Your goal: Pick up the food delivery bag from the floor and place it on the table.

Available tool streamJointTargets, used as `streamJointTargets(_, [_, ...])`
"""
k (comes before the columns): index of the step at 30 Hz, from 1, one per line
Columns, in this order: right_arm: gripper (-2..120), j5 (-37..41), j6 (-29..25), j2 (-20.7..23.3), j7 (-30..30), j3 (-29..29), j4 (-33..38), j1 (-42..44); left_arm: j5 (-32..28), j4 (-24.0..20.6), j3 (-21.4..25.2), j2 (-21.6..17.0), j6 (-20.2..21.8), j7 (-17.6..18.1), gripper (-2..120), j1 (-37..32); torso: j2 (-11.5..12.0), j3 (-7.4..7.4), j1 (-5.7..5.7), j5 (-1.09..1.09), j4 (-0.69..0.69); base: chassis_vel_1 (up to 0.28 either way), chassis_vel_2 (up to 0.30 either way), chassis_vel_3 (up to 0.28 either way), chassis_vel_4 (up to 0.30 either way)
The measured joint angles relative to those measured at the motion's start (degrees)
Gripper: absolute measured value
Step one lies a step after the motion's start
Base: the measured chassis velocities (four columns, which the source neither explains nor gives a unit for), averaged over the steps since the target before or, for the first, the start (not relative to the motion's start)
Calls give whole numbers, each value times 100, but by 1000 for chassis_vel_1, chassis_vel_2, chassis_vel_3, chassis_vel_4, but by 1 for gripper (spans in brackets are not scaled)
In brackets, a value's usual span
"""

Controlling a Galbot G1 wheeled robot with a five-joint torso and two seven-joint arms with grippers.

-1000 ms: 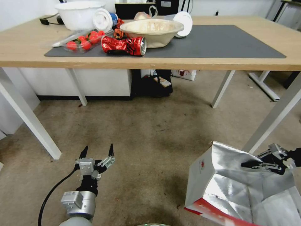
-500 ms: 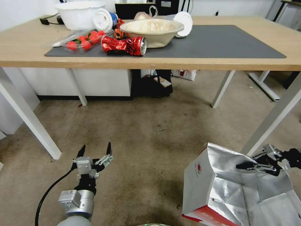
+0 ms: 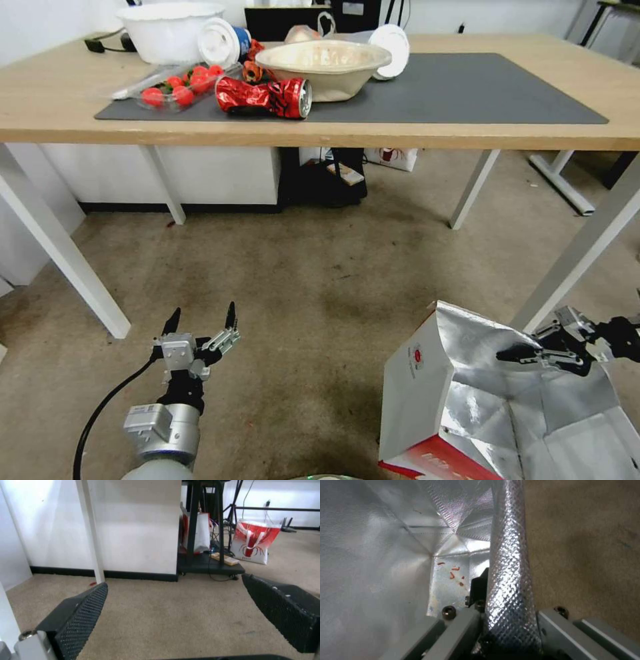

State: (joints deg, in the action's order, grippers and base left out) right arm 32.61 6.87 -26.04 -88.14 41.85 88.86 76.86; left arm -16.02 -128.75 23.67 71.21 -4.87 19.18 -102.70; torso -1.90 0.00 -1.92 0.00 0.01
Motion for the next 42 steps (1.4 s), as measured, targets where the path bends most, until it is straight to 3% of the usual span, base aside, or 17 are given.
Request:
streamJointTargets(15, [0,6,-39,-49,1,-8,-16,88,-257,13,-23,-16,-160,-14,100,28,-19,4,-2,1,0,0,0,0,0])
streamJointTargets(42, [0,-34,-85,-280,2,109,82,314,-261,0,-3,-44,-187,-123,100,-9,-685,607,-70,0,-1,0,0,0,0])
